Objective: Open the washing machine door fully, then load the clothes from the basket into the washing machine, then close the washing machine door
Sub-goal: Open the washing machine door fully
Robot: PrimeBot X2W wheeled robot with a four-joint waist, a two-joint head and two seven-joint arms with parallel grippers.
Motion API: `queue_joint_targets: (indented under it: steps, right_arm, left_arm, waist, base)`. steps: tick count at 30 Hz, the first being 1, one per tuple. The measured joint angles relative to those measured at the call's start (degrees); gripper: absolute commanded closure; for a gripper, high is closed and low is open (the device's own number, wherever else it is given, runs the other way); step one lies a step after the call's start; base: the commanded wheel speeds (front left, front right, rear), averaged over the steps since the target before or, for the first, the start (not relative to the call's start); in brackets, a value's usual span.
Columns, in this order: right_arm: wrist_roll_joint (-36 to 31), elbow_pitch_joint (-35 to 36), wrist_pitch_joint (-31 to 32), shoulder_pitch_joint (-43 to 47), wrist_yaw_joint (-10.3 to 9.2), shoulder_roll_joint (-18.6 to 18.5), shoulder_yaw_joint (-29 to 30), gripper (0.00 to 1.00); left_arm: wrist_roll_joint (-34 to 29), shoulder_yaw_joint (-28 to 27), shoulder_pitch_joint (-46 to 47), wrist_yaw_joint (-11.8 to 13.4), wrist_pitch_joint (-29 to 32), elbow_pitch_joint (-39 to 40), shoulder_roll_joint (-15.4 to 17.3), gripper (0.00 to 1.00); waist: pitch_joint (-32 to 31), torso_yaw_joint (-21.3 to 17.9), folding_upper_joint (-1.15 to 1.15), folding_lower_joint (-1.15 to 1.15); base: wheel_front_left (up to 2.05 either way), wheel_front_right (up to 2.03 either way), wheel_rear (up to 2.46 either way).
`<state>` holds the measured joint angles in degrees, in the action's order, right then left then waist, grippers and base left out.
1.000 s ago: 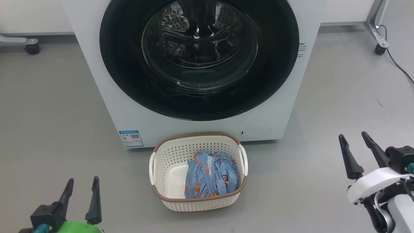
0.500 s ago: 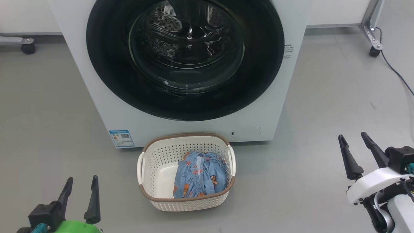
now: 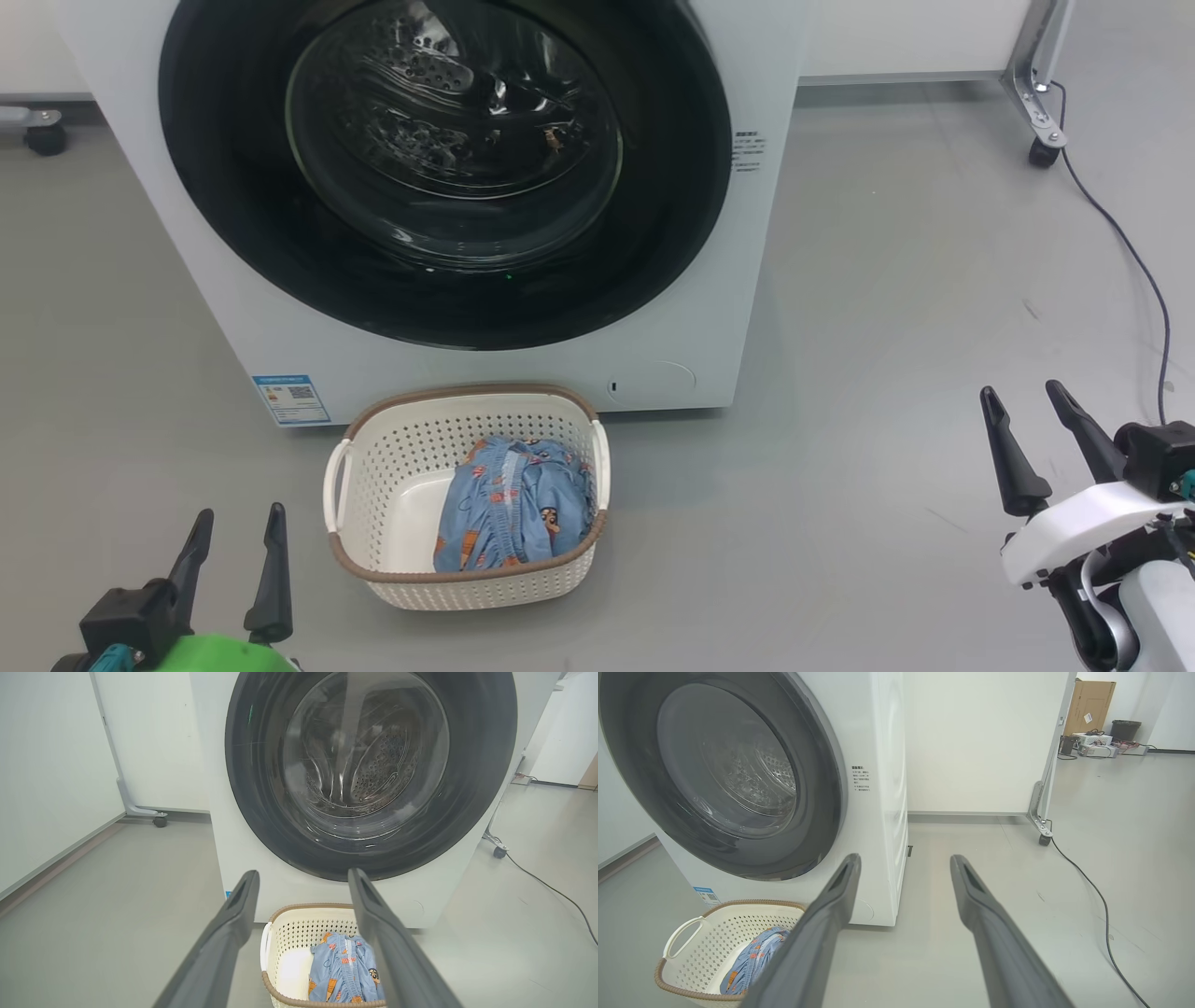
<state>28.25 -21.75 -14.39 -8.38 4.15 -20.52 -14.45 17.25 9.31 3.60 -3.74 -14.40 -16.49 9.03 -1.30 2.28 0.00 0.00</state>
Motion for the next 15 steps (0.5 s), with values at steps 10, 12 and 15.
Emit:
queue_joint_targets:
  steps: [10,12,15]
  right_arm:
    - [0.0,0.0,0.0,0.0,0.41,0.3,0.9,0.00]
    - [0.0,0.0,0.0,0.0,0.42,0.3,1.0,0.00]
    - [-0.1,0.1,0.0,0.0,0.42,0.5,1.1,0.00]
  left_arm:
    - [-0.1,-1.0,0.0,-0.2,0.0,0.5,-0.1,0.00]
    - [-0.1,-1.1,0.0,-0.3,0.0,0.8,-0.1,0.00]
    - [-0.2,-1.1,0.0,-0.6,0.0,1.1,-0.1,0.00]
  waist:
    - [0.1,0.2,0.00,0.00]
    - [0.1,0.2,0.00,0.00]
    - [0.2,0.2,0.00,0.00]
  base:
    - [0.63,0.63,-1.26]
    - [0.48,0.48,-0.95]
    - [0.41,0.41,-0.83]
